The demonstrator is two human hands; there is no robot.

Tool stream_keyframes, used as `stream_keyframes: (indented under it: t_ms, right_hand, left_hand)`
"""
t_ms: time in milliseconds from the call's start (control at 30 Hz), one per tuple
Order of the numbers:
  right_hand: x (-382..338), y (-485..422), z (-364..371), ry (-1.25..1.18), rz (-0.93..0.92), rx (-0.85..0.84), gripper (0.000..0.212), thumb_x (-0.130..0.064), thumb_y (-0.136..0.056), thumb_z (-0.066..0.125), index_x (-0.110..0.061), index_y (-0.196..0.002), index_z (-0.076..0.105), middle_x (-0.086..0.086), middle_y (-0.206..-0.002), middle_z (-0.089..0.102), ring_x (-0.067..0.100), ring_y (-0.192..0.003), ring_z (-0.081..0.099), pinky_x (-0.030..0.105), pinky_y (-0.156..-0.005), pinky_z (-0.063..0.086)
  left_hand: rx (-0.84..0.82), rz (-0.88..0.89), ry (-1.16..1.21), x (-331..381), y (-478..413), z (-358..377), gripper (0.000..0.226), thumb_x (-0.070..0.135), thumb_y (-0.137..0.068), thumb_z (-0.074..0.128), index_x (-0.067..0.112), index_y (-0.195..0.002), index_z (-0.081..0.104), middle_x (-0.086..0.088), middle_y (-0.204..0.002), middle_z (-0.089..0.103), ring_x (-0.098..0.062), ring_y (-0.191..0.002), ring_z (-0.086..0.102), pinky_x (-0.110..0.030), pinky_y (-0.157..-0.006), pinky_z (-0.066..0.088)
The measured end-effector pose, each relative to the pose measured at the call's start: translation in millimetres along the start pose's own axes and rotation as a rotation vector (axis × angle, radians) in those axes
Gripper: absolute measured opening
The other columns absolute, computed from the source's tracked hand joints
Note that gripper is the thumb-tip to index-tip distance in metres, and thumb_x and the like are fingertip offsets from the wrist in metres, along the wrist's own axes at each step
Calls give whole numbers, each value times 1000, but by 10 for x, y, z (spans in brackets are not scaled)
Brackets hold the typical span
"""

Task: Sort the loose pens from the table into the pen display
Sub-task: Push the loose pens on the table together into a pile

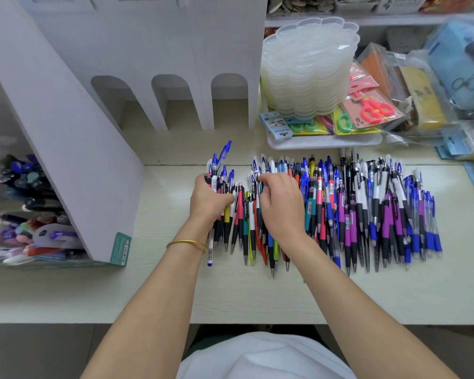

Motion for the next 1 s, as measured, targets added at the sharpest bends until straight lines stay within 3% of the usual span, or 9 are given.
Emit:
stream_keyframes:
  t_ms: [467,633,733,900,1000]
  right_hand:
    - [-74,7,-18,15,-33,-2,29,-5,-93,49,-11,-118,62,4,-110,63,21,-107,52,36,-91,44]
    - [-112,25,-20,3,-42,-14,29,-5,-94,48,-11,-120,61,3,-112,62,19,-110,51,32,-94,41]
    - [-131,34,-12,-9,-42,-25,29,-6,-95,47,-11,-121,61,4,-113,62,19,-112,49,30,-95,40]
    - [-171,44,-48,-118,0,-36,30,-5,-97,44,-10,-121,61,1,-116,61,13,-113,49,18,-92,33]
    - [-219,88,-99,-365,144,-57,29,-6,-97,44,-13,-119,62,-3,-113,62,7,-105,54,22,-93,43]
  left_hand:
    - [-37,-51,198,-79,108,43,47,-2,-75,67,15,-113,45,-7,-88,58,-20,-73,61,-39,-72,58]
    - [-43,-118,330,-128,118,-79,44,-4,-77,64,8,-115,47,-7,-78,56,-14,-53,60,-26,-50,52]
    - [-47,-118,387,-110,129,-131,43,-4,-78,64,8,-116,46,-9,-79,55,-15,-54,59,-26,-51,52]
    - [1,-38,495,84,144,-219,39,-3,-71,64,11,-104,47,-15,-89,55,-24,-67,59,-39,-68,59]
    - [9,49,584,344,218,-247,39,-7,-74,61,16,-101,46,-13,-85,54,-24,-64,57,-39,-67,56]
Point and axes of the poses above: each hand's wrist, its own y-axis away from the middle knuckle, its own z-axis out of the palm, x = y × z, the point moved 3 cm from there along -y, towards the middle knuckle
